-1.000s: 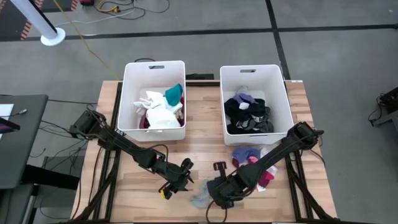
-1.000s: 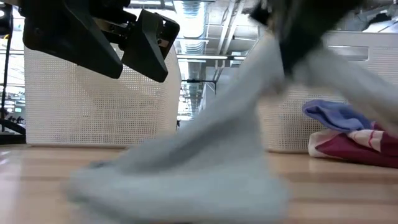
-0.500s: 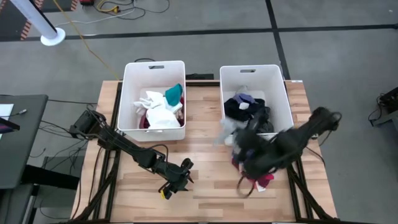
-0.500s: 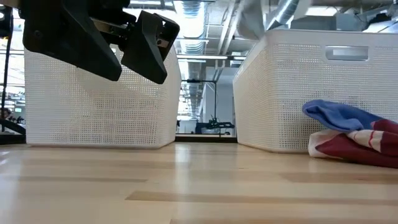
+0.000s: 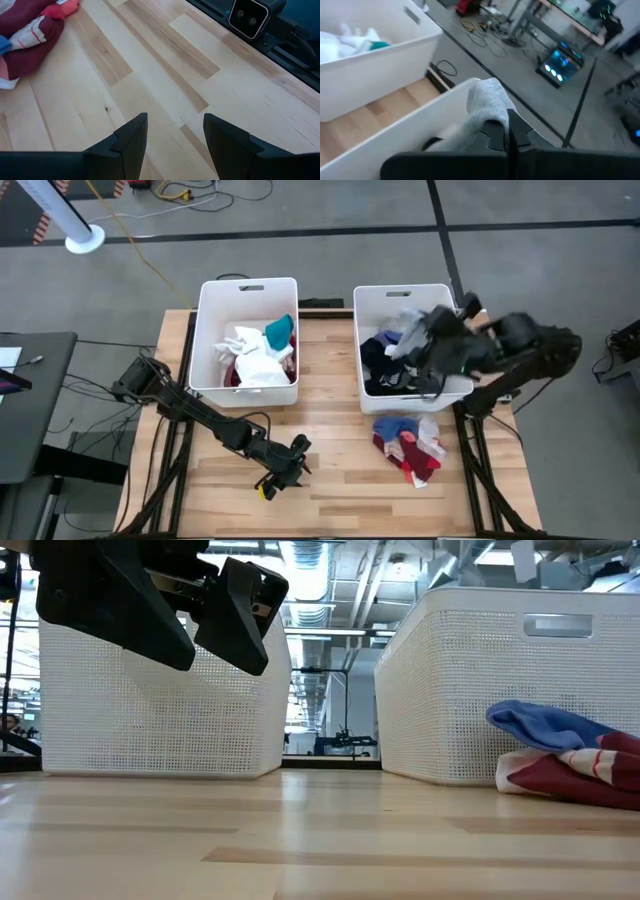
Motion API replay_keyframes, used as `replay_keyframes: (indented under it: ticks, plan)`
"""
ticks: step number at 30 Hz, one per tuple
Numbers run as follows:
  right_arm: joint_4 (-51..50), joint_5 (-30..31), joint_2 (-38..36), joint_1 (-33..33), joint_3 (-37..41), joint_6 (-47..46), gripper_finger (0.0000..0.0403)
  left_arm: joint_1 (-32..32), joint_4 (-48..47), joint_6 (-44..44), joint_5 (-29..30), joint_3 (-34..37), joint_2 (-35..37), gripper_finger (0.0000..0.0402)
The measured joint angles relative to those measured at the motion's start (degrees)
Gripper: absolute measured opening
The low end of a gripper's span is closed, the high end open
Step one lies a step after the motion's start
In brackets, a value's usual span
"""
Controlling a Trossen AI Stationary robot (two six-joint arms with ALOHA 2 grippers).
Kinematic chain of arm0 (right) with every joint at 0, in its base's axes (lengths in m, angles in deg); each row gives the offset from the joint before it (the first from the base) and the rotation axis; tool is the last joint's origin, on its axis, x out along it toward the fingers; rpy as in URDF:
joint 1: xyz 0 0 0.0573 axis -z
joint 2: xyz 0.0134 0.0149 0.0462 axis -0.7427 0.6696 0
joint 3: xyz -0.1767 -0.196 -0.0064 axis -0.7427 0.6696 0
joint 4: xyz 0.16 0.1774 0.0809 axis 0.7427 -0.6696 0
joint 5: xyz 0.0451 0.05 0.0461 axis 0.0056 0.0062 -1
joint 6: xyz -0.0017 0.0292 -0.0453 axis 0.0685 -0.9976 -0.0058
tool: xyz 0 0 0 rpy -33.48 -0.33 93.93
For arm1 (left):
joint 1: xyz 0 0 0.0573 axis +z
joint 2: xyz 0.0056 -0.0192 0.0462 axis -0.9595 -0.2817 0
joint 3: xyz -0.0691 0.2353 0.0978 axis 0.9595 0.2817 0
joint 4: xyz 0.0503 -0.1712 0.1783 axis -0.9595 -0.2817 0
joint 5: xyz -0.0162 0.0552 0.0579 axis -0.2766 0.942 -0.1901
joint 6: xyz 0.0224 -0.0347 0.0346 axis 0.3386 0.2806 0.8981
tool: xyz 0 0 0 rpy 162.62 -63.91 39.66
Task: Sort clothes
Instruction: Put the gray sock into the right white bin
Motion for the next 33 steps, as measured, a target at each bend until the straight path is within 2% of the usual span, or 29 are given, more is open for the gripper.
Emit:
replay_keyframes:
  ticks: [10,14,17,20,24,28,33]
  plan:
    - [0.04,-12.02,-3.57,15.97,0.09,8.21,0.0,0.0,0.13,0.39,0.01,0.0,0.0,0.0187]
    - [0.05,-13.89,-3.59,20.63,2.68,11.32,0.0,0.0,0.46,0.41,0.0,0.0,0.0,0.0187]
    - [0.22,-14.95,-3.61,24.42,7.37,13.84,0.0,0.0,0.46,0.41,0.01,0.0,0.0,0.0187]
    - [3.82,-18.95,-4.64,28.45,13.97,18.11,0.0,0.0,0.46,0.43,0.01,0.0,0.0,0.0187]
    - [13.81,-25.14,-8.13,34.15,24.29,24.19,0.0,0.0,0.44,0.43,0.02,0.0,0.0,0.0187]
    - [26.24,-33.99,-12.07,40.52,34.22,30.13,0.0,0.0,0.44,0.45,0.01,0.0,0.0,0.0187]
    - [36.48,-42.86,-14.92,48.9,44.22,32.67,0.0001,0.0,0.37,0.41,0.0,0.0,0.0,0.0187]
